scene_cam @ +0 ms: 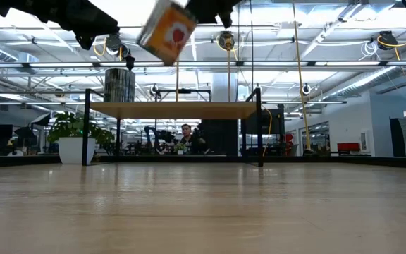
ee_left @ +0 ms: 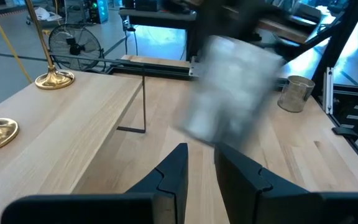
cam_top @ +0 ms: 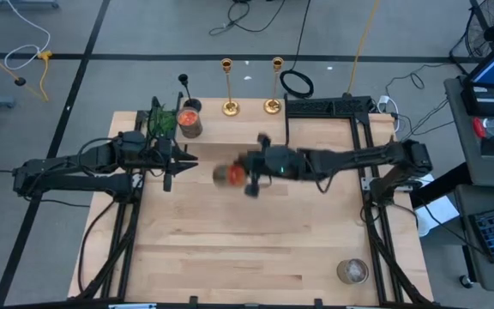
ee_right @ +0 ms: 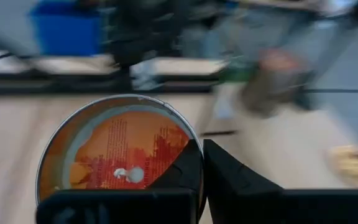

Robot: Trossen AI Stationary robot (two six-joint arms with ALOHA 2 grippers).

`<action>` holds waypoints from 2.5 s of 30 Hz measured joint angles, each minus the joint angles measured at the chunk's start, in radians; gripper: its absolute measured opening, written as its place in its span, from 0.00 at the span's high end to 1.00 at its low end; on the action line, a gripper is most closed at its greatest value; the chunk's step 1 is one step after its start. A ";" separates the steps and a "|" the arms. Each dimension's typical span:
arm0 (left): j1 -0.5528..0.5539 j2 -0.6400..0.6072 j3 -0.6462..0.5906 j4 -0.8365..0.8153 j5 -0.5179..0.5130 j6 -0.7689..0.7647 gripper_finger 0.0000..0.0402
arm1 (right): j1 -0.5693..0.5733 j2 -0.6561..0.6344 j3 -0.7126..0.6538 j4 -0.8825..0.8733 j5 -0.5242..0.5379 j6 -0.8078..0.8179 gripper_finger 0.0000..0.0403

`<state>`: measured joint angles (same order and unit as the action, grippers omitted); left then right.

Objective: Pick & Place candle stick holders
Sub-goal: Put the left scented candle on the shelf

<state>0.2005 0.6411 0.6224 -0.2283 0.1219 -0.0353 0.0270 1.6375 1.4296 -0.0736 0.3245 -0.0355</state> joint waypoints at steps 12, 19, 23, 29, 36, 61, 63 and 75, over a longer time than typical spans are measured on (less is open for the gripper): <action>0.000 0.000 0.000 0.001 0.000 0.004 0.79 | -0.255 0.024 0.068 -0.053 0.021 0.006 1.00; 0.001 0.000 0.000 0.001 0.000 0.006 0.79 | -0.322 0.050 0.056 -0.055 -0.050 0.039 1.00; 0.001 0.000 0.000 0.001 0.000 0.006 0.79 | -0.343 0.049 0.047 -0.044 -0.038 0.054 1.00; 0.001 0.000 0.000 0.001 -0.001 0.014 0.79 | -0.356 0.048 0.048 -0.046 -0.115 0.054 0.99; 0.001 0.000 0.000 0.010 -0.003 0.017 0.79 | -0.346 0.048 0.248 -0.170 -0.187 0.022 0.99; 0.001 0.000 0.000 0.057 -0.044 0.039 0.79 | -0.362 0.325 0.505 -0.427 -0.073 -0.030 0.99; 0.001 0.000 0.000 0.050 -0.044 0.039 0.79 | -0.364 0.325 0.505 -0.428 -0.086 -0.030 0.99; 0.001 0.000 0.000 0.045 -0.045 0.026 0.79 | -0.402 0.325 0.505 -0.423 -0.143 -0.003 0.95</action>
<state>0.2012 0.6411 0.6224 -0.1838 0.0772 -0.0093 -0.3750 1.9625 1.9343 -0.4970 0.1812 -0.0383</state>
